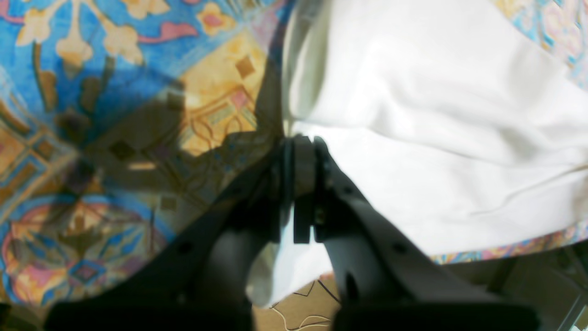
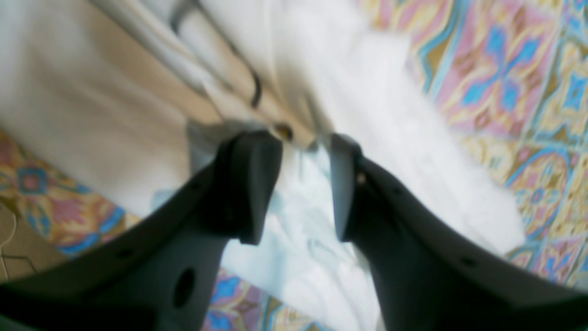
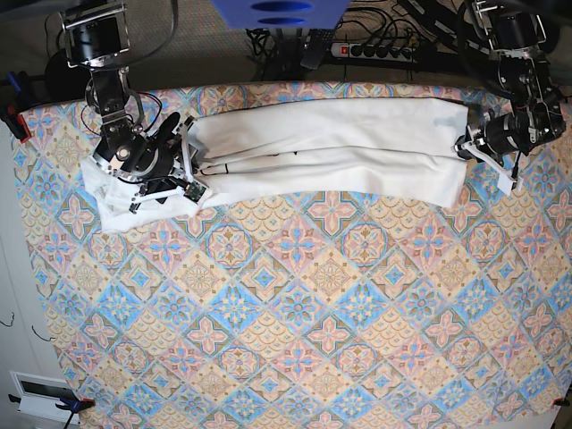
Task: Fold the T-shirt properly
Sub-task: 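Regrasp the collar end of the folded shirt with the left gripper, then lift the collar end with the left gripper and fold it toward the right gripper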
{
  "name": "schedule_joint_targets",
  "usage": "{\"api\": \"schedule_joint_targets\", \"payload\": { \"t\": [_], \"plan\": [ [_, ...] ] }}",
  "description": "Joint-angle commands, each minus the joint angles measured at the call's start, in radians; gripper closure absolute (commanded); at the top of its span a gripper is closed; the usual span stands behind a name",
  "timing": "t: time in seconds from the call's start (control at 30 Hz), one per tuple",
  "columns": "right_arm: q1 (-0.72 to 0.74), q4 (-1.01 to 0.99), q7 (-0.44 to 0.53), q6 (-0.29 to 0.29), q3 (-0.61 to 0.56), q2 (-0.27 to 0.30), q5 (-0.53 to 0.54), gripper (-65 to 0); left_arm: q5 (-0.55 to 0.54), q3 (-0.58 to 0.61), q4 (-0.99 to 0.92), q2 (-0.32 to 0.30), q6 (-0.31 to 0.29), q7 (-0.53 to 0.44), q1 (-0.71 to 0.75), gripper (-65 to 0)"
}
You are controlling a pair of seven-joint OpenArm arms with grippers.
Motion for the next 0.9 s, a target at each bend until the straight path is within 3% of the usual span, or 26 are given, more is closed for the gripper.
{"api": "schedule_joint_targets", "payload": {
  "t": [0.0,0.23,0.47,0.67,0.87],
  "plan": [
    [0.002,0.017,-0.001,-0.004,0.022,0.014,-0.004,-21.4,-0.007,-0.017,0.017,-0.035,-0.006,-0.027,-0.004,0.0],
    [0.001,0.017,0.000,-0.004,0.069,0.014,-0.004,-21.4,-0.005,-0.137,0.017,-0.078,-0.007,-0.047,0.019,0.0],
    [0.001,0.040,0.000,-0.004,0.077,0.014,-0.004,-21.4,-0.008,-0.151,0.105,-0.096,-0.007,-0.042,0.029,0.0],
    [-0.008,0.040,0.000,-0.004,0.123,0.014,-0.004,-21.4,-0.004,-0.143,0.376,0.016,-0.007,-0.039,0.109,0.0],
    [-0.012,0.044,0.000,-0.004,0.196,0.013,-0.004,-21.4,0.001,-0.042,0.485,0.161,-0.006,0.051,0.103,0.0]
  ]
}}
